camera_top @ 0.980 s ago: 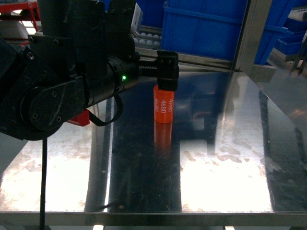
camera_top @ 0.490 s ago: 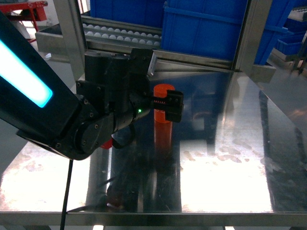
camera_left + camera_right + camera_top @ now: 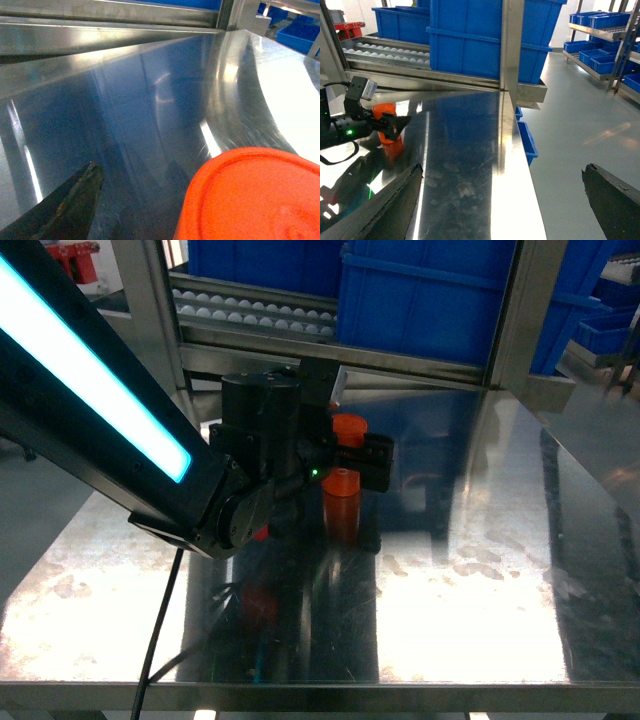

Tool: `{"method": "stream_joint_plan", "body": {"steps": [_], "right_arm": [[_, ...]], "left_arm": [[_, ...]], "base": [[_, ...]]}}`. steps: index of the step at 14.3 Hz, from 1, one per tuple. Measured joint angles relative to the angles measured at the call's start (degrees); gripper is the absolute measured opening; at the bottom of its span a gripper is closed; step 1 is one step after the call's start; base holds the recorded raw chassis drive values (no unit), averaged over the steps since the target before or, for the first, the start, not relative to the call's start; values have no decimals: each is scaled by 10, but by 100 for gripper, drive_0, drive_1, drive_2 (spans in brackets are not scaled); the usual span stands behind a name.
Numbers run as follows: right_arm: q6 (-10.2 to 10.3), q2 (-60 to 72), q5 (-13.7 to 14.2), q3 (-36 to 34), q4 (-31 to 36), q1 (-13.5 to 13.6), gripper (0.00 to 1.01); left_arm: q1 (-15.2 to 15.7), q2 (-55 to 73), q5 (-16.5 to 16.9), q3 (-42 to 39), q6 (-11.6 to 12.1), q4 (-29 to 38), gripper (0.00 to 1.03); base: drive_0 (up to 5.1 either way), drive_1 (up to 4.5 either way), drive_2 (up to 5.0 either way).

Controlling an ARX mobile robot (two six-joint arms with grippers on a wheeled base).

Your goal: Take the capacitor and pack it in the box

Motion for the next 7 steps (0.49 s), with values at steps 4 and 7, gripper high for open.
{"method": "stream_joint_plan", "body": {"steps": [4,7], "right_arm": [[0,0,0,0,0,0,98],[0,0,0,0,0,0,98]], "left_arm": [[5,-58,-40,-78,0,19,42],[54,-330,-84,-267,2,47,42]], "base": [[0,0,0],[0,0,0]]}}
